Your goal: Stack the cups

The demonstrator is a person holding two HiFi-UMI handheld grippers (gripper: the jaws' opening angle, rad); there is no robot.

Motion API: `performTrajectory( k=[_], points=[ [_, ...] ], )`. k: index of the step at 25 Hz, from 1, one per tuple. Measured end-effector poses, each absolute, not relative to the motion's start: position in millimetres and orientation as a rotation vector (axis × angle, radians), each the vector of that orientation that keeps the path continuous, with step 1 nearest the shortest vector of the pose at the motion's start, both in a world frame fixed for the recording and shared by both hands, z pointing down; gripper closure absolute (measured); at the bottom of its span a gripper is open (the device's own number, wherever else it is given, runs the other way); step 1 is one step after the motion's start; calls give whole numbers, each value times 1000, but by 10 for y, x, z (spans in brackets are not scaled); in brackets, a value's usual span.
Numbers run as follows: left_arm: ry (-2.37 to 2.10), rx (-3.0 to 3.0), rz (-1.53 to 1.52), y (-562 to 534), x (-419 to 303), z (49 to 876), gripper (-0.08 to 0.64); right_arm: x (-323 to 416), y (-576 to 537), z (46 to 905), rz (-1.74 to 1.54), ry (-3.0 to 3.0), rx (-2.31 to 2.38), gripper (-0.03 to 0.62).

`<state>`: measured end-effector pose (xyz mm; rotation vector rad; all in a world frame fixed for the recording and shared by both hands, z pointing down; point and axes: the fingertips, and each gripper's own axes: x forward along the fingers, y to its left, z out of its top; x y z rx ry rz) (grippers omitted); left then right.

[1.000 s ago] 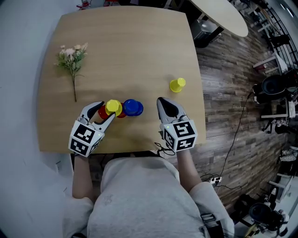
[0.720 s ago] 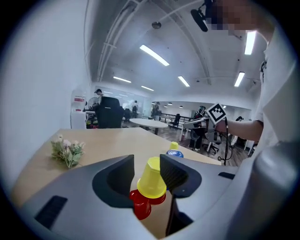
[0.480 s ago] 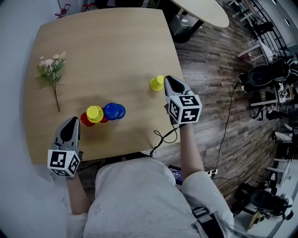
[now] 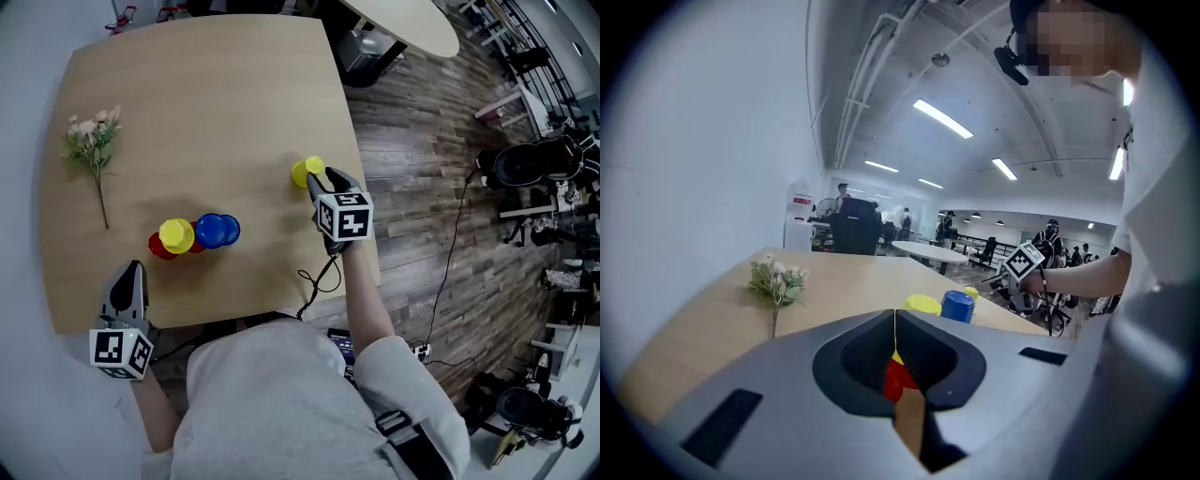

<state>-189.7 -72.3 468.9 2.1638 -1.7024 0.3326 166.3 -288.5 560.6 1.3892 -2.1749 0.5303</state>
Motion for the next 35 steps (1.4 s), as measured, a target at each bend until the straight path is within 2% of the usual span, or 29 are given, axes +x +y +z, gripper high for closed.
performTrajectory(
  k=[7,15,35],
  points=[
    [-1759,2097,336,-596,-1960,4712,549,1730,-3007,5972,596,-2103,1412,347],
    [-1789,2070,346,-543,-2070,4689,549,1667,-3015,6037,578,-2103,1411,370],
    [-1600,2306,322,-1004,-1885,4591,548,724,-1994,4582,475,-2510,1245,376]
  ],
)
